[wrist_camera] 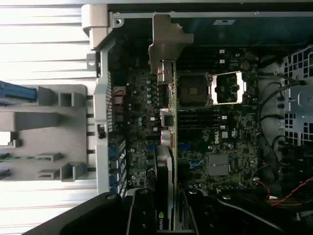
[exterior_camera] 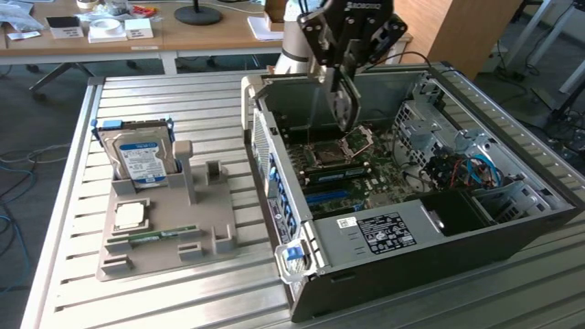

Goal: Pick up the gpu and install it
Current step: 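Pick up the gpu and move the gpu toward the slot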

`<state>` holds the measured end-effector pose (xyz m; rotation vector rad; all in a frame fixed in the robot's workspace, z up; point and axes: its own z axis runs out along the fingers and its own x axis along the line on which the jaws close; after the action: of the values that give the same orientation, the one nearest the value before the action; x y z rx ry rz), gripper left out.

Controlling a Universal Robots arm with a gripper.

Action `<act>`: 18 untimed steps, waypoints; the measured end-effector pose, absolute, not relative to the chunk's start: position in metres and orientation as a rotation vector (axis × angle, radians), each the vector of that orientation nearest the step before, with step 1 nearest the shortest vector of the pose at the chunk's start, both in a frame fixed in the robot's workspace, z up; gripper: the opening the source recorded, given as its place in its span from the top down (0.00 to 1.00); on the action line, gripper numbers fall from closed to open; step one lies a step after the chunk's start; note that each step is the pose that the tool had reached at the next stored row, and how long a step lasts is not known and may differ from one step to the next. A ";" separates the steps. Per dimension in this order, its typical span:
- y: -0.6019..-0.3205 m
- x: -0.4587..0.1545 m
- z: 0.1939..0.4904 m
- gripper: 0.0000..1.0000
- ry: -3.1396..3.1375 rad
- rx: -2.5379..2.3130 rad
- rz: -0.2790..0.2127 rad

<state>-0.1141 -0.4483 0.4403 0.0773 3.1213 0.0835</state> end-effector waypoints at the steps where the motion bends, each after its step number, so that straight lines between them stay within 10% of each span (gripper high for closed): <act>1: -0.448 -0.110 0.440 0.73 3.121 0.078 0.084; 18: -0.448 -0.032 0.440 0.73 3.121 0.077 0.084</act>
<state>-0.0323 -0.4483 0.4403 0.0766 3.1213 0.0838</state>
